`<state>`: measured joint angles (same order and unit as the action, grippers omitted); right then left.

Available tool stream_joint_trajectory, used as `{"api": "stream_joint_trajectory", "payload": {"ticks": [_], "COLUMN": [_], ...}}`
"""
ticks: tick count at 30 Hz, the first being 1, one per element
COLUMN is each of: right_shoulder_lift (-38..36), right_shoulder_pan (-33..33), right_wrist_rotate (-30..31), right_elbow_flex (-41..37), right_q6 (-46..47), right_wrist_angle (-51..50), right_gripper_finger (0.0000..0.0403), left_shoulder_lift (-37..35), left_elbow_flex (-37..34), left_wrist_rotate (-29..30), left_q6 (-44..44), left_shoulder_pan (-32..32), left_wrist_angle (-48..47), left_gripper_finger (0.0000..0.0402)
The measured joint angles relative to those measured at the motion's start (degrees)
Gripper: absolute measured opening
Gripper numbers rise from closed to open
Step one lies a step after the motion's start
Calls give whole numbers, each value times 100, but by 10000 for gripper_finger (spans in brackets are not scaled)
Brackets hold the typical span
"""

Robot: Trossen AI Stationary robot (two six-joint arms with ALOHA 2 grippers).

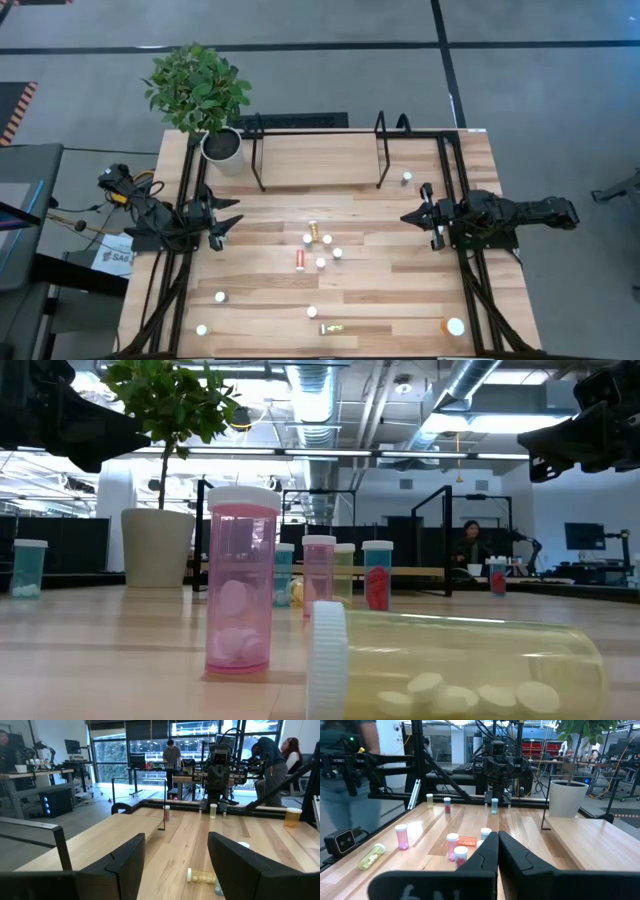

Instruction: Pick and place medicine bottles onto shelf by color

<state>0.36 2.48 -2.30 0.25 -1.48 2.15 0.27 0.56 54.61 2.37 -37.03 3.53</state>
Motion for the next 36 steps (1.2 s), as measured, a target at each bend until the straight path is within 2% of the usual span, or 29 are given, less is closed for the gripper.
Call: {"api": "stream_joint_trajectory", "payload": {"ticks": [13, 18, 24, 32, 36], "right_shoulder_lift": [-1, -2, 0, -1, 0], "right_shoulder_pan": [0, 0, 1, 0, 0], "right_wrist_rotate": [0, 0, 2, 2, 2], "right_elbow_flex": [1, 2, 0, 1, 0], "right_q6": [0, 0, 0, 0, 0], "right_wrist_angle": [0, 0, 0, 0, 0], "right_gripper_finger": [26, 26, 26, 26, 26], "left_shoulder_lift": [0, -2, 0, 0, 0], "left_elbow_flex": [2, 0, 0, 0, 2], "left_wrist_rotate": [-96, -522, -552, -1052, -1047], "left_q6": [-158, -648, -1747, -3528, -3822], "left_shoulder_pan": [2, 0, 0, 0, 0], "left_wrist_angle": [41, 44, 52, 283, 415], "left_gripper_finger": [204, 204, 204, 204, 204]}}
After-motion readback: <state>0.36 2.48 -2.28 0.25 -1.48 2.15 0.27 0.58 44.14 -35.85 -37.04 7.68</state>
